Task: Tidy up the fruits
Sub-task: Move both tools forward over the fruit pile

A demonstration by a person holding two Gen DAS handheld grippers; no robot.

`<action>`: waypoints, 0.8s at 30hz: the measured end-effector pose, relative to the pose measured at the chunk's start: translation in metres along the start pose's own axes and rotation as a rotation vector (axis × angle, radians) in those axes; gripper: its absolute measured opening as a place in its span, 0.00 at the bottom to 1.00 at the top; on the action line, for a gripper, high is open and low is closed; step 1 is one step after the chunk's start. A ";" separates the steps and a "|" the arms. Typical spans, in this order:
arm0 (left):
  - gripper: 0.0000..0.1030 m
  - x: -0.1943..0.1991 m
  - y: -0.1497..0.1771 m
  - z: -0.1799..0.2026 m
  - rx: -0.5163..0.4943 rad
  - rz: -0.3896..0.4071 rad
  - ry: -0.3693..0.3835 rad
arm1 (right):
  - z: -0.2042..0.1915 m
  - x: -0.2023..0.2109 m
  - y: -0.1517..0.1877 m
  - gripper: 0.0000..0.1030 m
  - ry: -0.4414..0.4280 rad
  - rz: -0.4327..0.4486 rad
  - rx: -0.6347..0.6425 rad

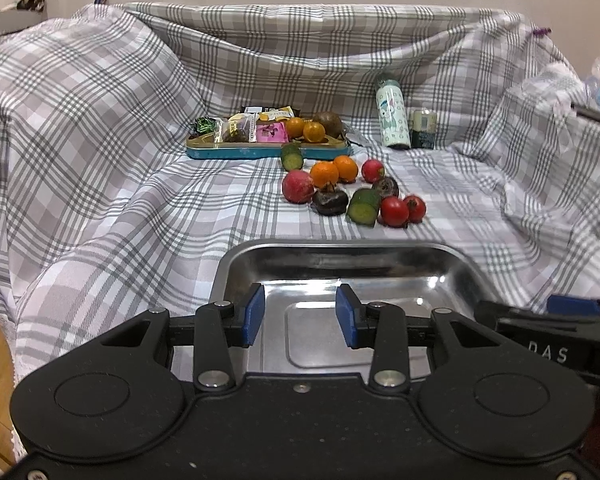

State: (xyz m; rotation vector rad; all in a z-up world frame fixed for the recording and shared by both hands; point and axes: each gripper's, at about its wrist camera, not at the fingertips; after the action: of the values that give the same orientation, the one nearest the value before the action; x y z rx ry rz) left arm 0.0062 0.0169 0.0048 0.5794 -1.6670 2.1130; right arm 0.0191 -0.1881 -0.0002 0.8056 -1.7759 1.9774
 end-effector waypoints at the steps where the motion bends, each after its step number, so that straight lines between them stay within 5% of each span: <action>1: 0.46 0.001 -0.005 -0.001 0.007 0.000 0.003 | 0.001 -0.001 -0.003 0.81 0.000 -0.002 0.004; 15: 0.46 -0.028 -0.082 -0.010 0.016 0.058 -0.019 | 0.019 -0.034 -0.075 0.81 0.034 0.077 0.087; 24: 0.46 -0.068 -0.092 -0.003 -0.046 -0.011 -0.057 | 0.021 -0.066 -0.093 0.81 0.037 0.053 0.123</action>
State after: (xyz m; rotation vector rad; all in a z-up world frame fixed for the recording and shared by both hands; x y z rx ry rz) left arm 0.1125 0.0372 0.0424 0.6384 -1.7340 2.0626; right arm 0.1307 -0.1881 0.0318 0.7615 -1.6849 2.1399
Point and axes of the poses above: each gripper's, at about its wrist camera, not at the fingertips, and x roughly against the way its jaws point, z to its right, y to its underside, and after that the axes turned 10 degrees about x, right-handed
